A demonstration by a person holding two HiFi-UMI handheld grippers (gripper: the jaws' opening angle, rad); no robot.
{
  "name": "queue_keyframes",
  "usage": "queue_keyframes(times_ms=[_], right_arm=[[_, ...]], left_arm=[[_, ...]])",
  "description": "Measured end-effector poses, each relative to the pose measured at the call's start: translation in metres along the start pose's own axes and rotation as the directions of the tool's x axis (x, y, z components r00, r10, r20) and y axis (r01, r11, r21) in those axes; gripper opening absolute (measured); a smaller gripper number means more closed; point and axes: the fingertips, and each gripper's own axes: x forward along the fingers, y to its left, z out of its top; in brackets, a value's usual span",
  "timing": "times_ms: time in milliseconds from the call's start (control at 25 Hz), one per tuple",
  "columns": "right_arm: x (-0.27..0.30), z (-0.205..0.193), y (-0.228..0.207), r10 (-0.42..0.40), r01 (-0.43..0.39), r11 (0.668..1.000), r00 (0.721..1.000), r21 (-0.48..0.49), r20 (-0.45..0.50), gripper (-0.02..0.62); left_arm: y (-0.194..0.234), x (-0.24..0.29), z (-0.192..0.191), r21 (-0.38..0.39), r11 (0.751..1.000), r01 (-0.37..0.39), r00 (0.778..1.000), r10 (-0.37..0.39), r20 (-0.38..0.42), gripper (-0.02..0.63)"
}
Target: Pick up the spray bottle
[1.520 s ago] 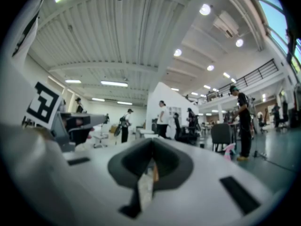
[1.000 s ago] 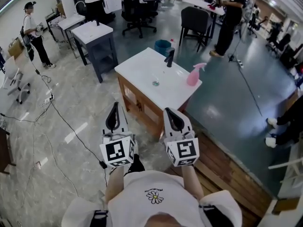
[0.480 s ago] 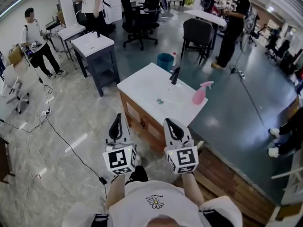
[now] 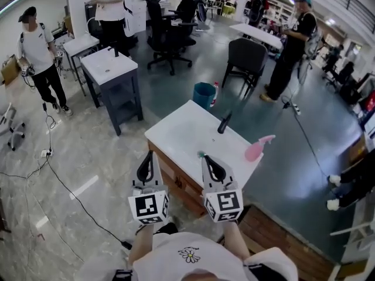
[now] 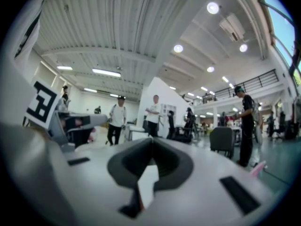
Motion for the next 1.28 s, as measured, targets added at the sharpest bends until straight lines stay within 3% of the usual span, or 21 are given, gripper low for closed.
queue_keyframes(times_ms=[200,440,720,1040,1280], right_arm=[[0.066,0.007,-0.007,-0.030,0.030,0.999,1.000,-0.011,0.000,0.031],[0.104,0.003,-0.022,-0.083,0.083,0.996,0.996,-0.018,-0.028,0.031],[0.140,0.007,-0.022,-0.047,0.047,0.999,0.999,-0.010,-0.007,0.031],[0.151,0.013,-0.029,0.009,-0.010,1.000,0.999,0.026,0.048,0.031],[0.135,0.011,-0.059,-0.046,0.043,0.998,0.996,0.039,0.072,0.031]], left_arm=[[0.036,0.056,-0.005,0.002,1.000,0.012,1.000,-0.012,0.023,0.018],[0.041,0.093,-0.020,-0.030,0.998,0.052,0.999,-0.051,0.014,0.018],[0.048,0.110,-0.023,-0.040,0.998,0.055,0.998,-0.055,0.001,0.018],[0.045,0.111,-0.022,-0.016,1.000,-0.024,1.000,0.024,0.002,0.018],[0.016,0.124,-0.032,0.008,1.000,0.027,1.000,-0.027,-0.013,0.020]])
